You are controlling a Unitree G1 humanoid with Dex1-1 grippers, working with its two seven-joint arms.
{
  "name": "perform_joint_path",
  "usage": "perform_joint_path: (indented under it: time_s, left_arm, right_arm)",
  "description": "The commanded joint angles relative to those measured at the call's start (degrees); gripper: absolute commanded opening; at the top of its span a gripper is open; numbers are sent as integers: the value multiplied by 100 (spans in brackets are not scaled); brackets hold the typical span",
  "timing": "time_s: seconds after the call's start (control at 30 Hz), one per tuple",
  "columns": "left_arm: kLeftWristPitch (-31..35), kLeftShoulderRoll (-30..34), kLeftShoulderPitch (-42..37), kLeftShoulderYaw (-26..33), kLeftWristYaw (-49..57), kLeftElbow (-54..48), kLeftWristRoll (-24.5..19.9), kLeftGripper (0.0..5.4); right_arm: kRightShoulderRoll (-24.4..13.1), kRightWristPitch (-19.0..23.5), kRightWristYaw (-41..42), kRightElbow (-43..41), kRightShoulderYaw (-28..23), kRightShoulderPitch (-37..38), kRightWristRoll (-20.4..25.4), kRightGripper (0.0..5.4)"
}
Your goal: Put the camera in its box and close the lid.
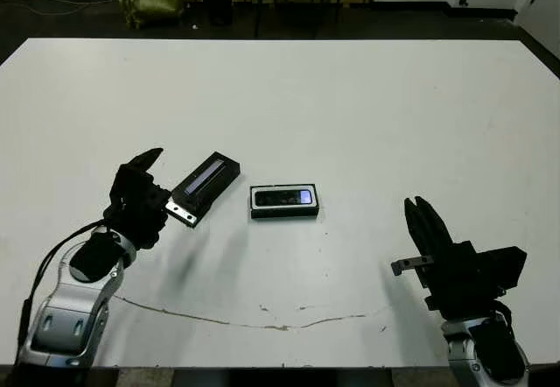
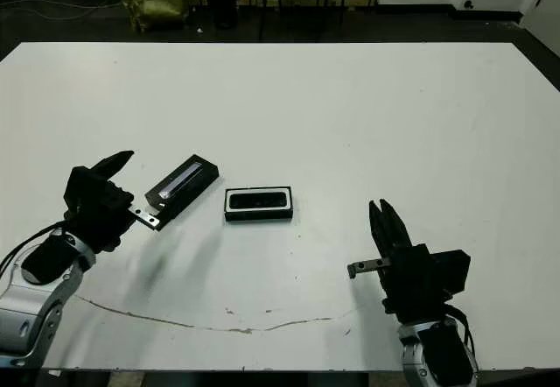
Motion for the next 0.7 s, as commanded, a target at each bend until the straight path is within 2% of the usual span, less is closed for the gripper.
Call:
perform_joint_path:
  time_s: [0.03,0.2,0.37,0.47,0.53,0.7]
  left_arm:
    - [381,-85,-20,86,-14,94,-202,538]
    - [865,-29,-80,92,-78,-23,-383,538]
    - [1636,-13,-178,142,0,-217,-528,538]
    - [1904,91,-229,83,-16,-338,-461,538]
    - [2037,186,-273,21,-27,-393,-382,538]
    - [1786,353,-342,-173,-8,-274,23,538]
  right_arm:
    - [-81,2,26,156,-25,85,22,0]
    - [-74,23,-12,167,0,117,-29,0]
    - [-80,145,-93,94,26,180,-121,0]
    - [-90,34,-62,183,33,158,-149,0]
    - [-74,112,-79,158,49,159,-128,0]
    - [-92,29,-27,241,49,143,-114,0]
